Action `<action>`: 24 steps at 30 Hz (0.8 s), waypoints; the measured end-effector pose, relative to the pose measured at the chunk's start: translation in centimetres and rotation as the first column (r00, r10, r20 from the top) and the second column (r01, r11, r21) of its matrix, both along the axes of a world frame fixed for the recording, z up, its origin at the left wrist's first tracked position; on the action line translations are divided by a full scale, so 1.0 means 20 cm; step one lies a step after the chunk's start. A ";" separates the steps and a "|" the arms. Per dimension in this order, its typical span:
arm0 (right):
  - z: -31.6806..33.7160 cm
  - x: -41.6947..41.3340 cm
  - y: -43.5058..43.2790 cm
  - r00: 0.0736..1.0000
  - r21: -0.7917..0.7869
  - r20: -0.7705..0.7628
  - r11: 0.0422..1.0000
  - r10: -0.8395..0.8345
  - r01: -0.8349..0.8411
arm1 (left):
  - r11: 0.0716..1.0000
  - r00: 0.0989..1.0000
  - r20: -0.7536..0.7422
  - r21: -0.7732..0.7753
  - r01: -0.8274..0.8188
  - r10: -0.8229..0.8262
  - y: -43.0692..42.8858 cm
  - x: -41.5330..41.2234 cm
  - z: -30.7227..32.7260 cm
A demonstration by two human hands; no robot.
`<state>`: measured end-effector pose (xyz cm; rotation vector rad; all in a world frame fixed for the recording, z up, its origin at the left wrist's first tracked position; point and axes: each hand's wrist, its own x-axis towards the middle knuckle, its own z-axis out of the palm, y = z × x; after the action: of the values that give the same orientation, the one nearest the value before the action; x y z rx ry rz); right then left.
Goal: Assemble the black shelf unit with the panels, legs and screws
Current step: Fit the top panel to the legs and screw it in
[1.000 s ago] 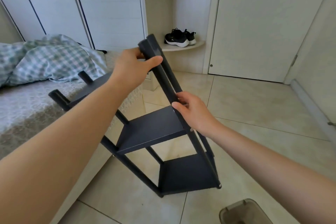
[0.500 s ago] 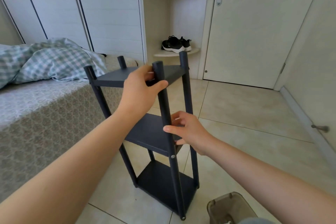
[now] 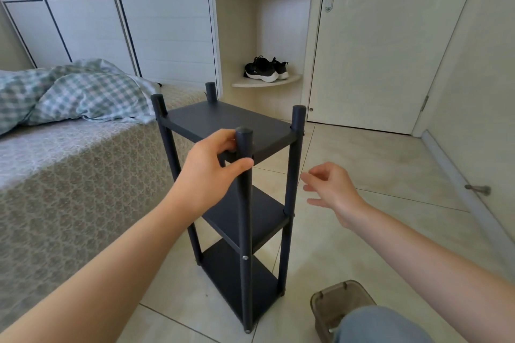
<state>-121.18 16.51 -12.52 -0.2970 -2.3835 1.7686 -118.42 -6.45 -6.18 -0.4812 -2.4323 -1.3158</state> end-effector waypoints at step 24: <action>0.03 -0.12 -0.18 0.991 0.089 -0.122 0.995 0.050 -0.039 | 0.977 0.997 -0.030 -0.196 -0.079 0.075 -0.06 0.04 -0.19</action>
<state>-123.66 12.87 -11.94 -0.1203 -2.3876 1.6445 -117.56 -7.62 -10.06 -0.4437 -2.5482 -1.0377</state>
